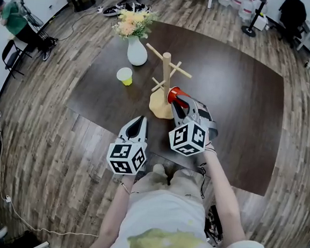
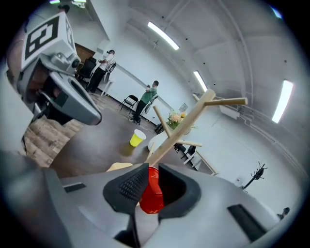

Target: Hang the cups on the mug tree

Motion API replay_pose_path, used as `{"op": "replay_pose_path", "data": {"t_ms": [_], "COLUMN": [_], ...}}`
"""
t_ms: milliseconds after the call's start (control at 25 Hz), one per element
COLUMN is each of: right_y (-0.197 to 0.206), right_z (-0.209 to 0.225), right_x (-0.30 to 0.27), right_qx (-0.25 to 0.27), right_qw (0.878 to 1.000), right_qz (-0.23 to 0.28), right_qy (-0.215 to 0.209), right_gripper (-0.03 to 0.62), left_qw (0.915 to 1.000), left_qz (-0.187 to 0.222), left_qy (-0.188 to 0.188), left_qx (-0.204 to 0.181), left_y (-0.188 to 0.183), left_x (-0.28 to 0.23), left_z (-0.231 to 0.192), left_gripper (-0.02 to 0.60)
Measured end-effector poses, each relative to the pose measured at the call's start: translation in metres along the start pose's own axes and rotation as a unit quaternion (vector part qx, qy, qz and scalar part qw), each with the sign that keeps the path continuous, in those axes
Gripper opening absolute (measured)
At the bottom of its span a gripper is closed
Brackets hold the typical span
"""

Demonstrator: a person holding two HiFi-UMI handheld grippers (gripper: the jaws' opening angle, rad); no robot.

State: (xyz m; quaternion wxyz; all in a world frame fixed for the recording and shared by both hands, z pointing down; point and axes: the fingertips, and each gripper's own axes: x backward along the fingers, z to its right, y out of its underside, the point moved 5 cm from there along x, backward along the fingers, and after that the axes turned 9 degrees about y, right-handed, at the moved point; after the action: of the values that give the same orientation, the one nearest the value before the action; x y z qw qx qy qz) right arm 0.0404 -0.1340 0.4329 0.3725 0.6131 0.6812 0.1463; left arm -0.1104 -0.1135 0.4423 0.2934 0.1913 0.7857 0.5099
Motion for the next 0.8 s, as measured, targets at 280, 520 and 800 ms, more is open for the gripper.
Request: {"op": "replay_pose_path", "data": {"t_ms": [280,520,800], "right_y": [0.003,0.016,0.043], "right_z": [0.009,0.01,0.006], "right_x": [0.031,0.051,0.066], "right_qx": [-0.082,-0.151,-0.239], "right_qw": [0.994,0.979,0.951], "right_qz": [0.065,0.094,0.099], "right_qy": [-0.043,-0.096,-0.167], "right_gripper": [0.025,0.021,0.021], "left_qw": [0.999,0.9966,0.9936], "left_qz": [0.011,0.018,0.017], "left_qy": [-0.041,-0.075,-0.103], "left_qx": [0.016,0.031,0.043], "left_y": [0.006,0.014,0.028], "left_x": [0.011,0.018,0.022], "left_z": [0.018,0.034,0.055], "left_gripper": [0.023,0.023,0.023]}}
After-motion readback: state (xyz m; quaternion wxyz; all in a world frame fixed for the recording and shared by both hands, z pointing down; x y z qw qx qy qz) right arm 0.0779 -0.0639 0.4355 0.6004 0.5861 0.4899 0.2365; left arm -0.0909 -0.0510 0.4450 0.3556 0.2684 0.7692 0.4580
